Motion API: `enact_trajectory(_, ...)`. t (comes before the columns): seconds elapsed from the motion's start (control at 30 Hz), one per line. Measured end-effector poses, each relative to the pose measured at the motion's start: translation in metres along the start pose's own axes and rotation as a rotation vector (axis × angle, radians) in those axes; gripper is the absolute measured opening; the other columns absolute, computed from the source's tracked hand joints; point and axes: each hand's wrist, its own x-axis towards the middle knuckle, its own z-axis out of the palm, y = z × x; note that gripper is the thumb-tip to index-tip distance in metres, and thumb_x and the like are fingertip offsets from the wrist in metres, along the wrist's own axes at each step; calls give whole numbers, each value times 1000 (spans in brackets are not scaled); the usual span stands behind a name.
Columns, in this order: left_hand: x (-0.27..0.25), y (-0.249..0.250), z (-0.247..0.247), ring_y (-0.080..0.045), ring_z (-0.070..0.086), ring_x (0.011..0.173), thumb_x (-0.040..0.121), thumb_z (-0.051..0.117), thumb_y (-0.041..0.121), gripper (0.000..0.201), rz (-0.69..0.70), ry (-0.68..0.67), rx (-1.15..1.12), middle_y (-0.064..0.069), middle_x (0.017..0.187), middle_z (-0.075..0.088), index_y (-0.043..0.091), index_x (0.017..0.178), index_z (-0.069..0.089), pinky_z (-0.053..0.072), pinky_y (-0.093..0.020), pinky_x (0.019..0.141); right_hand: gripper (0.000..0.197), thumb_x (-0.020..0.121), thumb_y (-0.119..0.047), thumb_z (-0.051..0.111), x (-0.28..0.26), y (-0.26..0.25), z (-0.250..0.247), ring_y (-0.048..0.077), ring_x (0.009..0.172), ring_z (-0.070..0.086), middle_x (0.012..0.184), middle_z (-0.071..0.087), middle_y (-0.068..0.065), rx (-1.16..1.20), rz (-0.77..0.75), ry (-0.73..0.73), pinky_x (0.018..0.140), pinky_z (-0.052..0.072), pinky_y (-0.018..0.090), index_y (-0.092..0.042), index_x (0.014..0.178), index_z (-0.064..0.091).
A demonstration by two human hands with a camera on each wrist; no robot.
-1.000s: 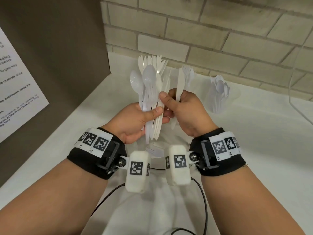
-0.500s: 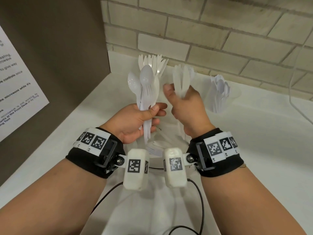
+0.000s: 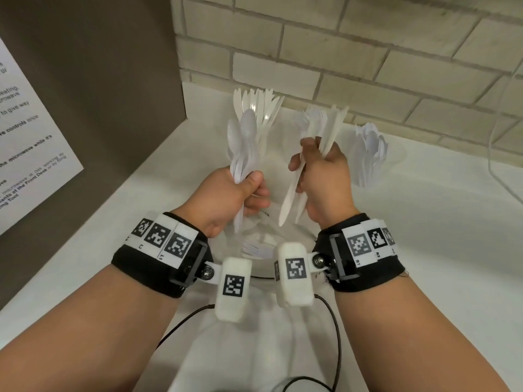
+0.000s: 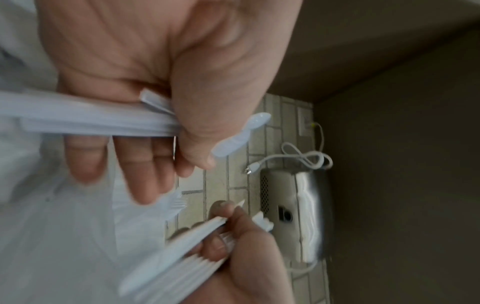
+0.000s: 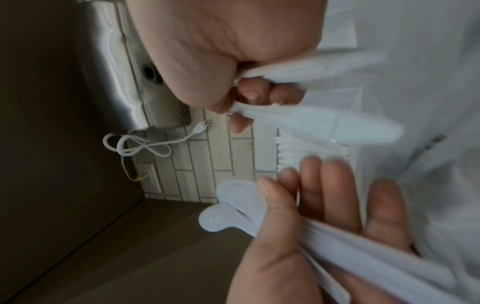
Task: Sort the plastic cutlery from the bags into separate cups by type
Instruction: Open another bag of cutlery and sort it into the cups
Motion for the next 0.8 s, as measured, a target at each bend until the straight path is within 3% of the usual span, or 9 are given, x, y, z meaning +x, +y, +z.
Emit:
enact_trajectory(0.1,0,-1,-2,-12,43,55,94,56,26,15,52,-20,111,0,69,49,13,86,54,43,-28,54,31,96,-44,50,2,-3,-2,6,45,44,56,49,-6,-117,-61,-44,51,38,25,-15,89,58)
enact_trajectory(0.17,-2,-1,-1,-11,39,58,94,55,29,14,84,-97,183,4,73,45,15,91,50,39,-28,55,31,89,-47,60,2,-7,-1,7,52,48,57,50,-9,-177,-108,-65,58,41,27,-19,76,58)
enact_trajectory(0.23,-4,-1,0,-10,41,58,94,53,32,18,109,-123,257,5,74,45,16,100,49,41,-28,56,31,83,-50,66,3,-12,-2,8,55,51,54,52,-13,-171,-94,-79,60,42,27,-21,74,60)
enact_trajectory(0.33,-4,-2,2,-10,42,59,97,46,36,27,119,-135,338,1,75,45,14,112,47,42,-31,61,39,75,-56,72,7,-15,-4,0,49,46,49,50,-18,-171,-46,-115,50,36,18,-19,88,67)
enact_trajectory(0.4,-5,-2,3,-10,43,63,98,42,36,30,95,-162,335,2,78,47,14,119,47,42,-33,65,51,70,-57,76,7,-16,-5,1,47,42,61,53,-14,-189,-9,-147,42,32,16,-17,101,68)
enact_trajectory(0.5,-7,-4,2,-9,46,67,100,42,30,27,44,-179,249,10,81,54,16,121,51,44,-29,67,35,77,-45,75,6,-16,-6,9,41,36,70,59,-2,-160,59,-226,41,26,20,-16,95,71)
enact_trajectory(0.63,-7,-1,2,-4,60,66,98,47,15,17,23,-239,127,3,96,59,21,110,58,51,-28,81,18,87,-34,67,6,-14,-6,12,42,32,72,55,5,-123,91,-263,41,24,22,-16,85,65)
enact_trajectory(0.7,-8,0,2,-7,62,63,97,47,13,14,-3,-279,86,-3,89,57,17,105,58,55,-24,71,16,89,-33,64,6,-12,-5,13,41,32,69,52,4,-127,79,-276,42,25,23,-18,84,63)
enact_trajectory(0.8,-11,0,2,-11,58,60,98,45,12,14,-46,-285,16,-3,77,56,11,105,56,51,-27,63,25,90,-39,62,12,-14,-5,13,40,33,67,54,4,-139,64,-250,41,26,23,-15,81,62)
